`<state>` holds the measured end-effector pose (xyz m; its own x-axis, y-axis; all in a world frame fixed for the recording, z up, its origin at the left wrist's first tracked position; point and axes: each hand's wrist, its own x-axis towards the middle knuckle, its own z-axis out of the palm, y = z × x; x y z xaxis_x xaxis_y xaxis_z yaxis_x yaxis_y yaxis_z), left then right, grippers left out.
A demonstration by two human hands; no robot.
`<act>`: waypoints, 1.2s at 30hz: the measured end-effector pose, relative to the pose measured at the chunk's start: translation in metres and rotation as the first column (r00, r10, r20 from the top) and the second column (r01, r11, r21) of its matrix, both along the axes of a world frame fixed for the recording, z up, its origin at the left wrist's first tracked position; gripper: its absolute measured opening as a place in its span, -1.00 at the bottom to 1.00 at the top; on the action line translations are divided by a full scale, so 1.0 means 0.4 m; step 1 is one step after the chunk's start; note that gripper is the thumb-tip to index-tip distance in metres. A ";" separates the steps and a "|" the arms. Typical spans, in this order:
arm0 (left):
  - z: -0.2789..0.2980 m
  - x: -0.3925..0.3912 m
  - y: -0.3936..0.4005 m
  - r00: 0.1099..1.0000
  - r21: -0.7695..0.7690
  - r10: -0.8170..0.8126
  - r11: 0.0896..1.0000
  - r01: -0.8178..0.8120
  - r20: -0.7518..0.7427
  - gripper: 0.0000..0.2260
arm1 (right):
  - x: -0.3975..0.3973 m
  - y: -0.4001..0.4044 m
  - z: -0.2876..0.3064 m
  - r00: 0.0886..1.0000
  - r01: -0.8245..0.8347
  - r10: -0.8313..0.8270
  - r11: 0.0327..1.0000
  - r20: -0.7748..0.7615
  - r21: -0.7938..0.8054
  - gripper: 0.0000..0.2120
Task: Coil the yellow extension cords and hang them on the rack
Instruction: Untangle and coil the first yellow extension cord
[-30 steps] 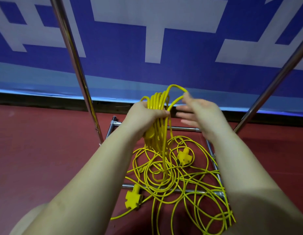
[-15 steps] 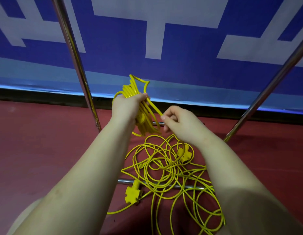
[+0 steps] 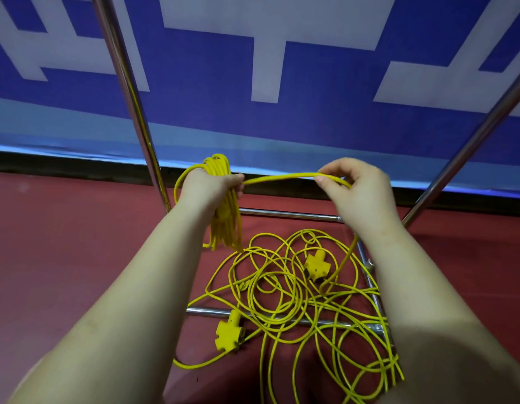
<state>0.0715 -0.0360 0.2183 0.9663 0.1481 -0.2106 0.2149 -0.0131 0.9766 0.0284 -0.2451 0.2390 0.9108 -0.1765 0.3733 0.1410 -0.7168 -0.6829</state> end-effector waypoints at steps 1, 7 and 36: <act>0.002 -0.002 -0.002 0.999 0.060 -0.033 0.998 0.033 0.007 -0.82 | -0.001 0.001 0.000 1.000 -0.012 0.011 0.999 -0.013 -0.032 -0.97; 0.026 -0.016 -0.014 0.971 0.231 -0.237 0.945 0.232 -0.007 -0.87 | -0.005 0.022 0.006 0.903 -0.311 0.278 0.949 -0.326 -0.051 -0.90; 0.038 -0.040 -0.053 0.963 -0.347 -0.270 0.902 0.256 0.007 -0.95 | 0.034 -0.030 -0.033 0.975 0.076 0.028 0.891 -0.221 0.448 -0.86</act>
